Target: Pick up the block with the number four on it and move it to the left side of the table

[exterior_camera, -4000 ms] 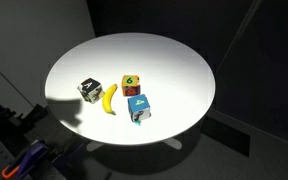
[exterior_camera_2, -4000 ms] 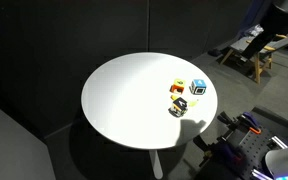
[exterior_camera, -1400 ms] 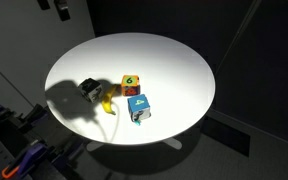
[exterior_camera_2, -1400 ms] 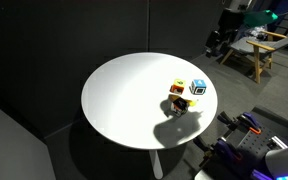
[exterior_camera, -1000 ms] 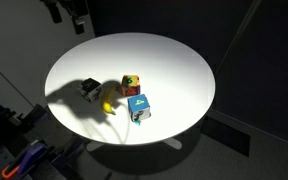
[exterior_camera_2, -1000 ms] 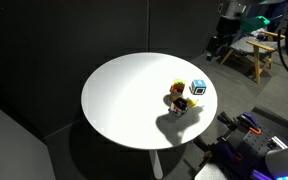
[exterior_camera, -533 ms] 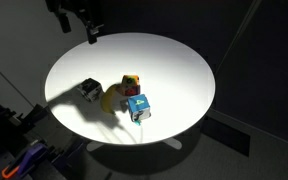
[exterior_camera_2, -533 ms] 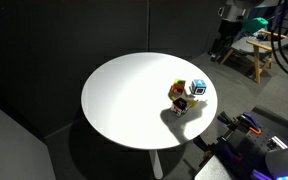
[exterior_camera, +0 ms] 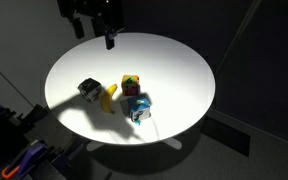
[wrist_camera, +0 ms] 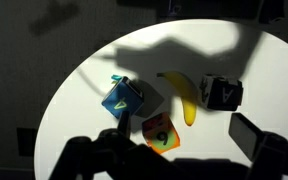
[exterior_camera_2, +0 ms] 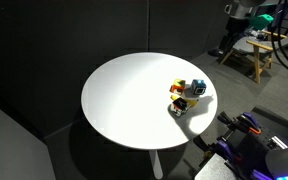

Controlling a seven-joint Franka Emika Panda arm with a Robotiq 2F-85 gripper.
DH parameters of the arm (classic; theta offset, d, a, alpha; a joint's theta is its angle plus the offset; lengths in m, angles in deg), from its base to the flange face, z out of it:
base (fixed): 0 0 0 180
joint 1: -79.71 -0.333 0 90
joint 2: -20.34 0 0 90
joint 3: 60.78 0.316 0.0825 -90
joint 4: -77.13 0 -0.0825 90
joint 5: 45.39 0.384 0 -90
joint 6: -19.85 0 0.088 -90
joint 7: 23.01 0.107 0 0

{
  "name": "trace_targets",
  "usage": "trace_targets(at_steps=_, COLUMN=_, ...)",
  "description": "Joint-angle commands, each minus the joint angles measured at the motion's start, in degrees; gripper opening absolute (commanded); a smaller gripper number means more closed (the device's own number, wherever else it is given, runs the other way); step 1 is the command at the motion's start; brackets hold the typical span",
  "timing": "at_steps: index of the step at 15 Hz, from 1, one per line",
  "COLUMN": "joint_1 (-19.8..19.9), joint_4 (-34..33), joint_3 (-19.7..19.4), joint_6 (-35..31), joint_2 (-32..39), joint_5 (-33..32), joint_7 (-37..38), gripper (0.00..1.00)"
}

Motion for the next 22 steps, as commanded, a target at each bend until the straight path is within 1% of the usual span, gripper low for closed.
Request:
trace_targets(at_steps=1, joint_1=0.8, joint_4=-1.1, joint_3=-0.5, joint_6=-2.8, joint_2=0.4, joint_5=-2.2, joint_7=-3.6, gripper=1.0)
trace_targets(at_steps=4, joint_1=1.0, joint_4=-0.9, joint_3=-1.0, joint_6=-5.3, joint_2=0.4, joint_5=-1.5, joint_7=-5.1, gripper=1.0)
trace_targets(at_steps=5, joint_1=0.6, joint_4=-0.2, joint_3=-0.5, joint_6=-4.3, joint_2=0.1, joint_5=-1.2, joint_7=-3.2, gripper=1.0)
trace_targets(at_steps=20, joint_1=0.6, joint_4=0.0, joint_3=-0.5, joint_6=-4.5, joint_2=0.2, joint_5=-1.2, joint_7=-3.3, gripper=1.0)
trace_targets(at_steps=22, joint_1=0.2, joint_4=0.1, joint_3=-0.1, joint_6=-6.2, joint_2=1.4, joint_5=-1.8, joint_7=-4.4, gripper=1.0)
